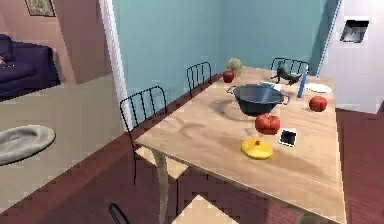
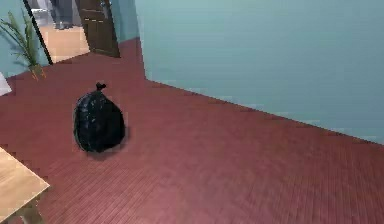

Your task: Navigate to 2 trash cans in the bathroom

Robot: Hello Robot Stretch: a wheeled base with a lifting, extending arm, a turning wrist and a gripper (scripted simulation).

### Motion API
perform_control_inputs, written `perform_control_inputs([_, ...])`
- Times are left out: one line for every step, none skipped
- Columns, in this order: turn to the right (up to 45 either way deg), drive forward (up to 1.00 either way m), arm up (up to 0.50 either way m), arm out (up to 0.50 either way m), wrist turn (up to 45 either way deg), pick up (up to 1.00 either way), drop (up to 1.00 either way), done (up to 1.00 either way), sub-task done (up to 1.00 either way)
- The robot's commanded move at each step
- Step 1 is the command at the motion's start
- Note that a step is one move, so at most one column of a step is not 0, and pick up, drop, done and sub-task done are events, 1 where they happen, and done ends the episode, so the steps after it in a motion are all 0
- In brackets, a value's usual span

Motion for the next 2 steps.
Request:
perform_control_inputs([45.0, 0.00, 0.00, 0.00, 0.0, 0.00, 0.00, 0.00, 0.00])
perform_control_inputs([45.0, 0.00, 0.00, 0.00, 0.0, 0.00, 0.00, 0.00, 0.00])
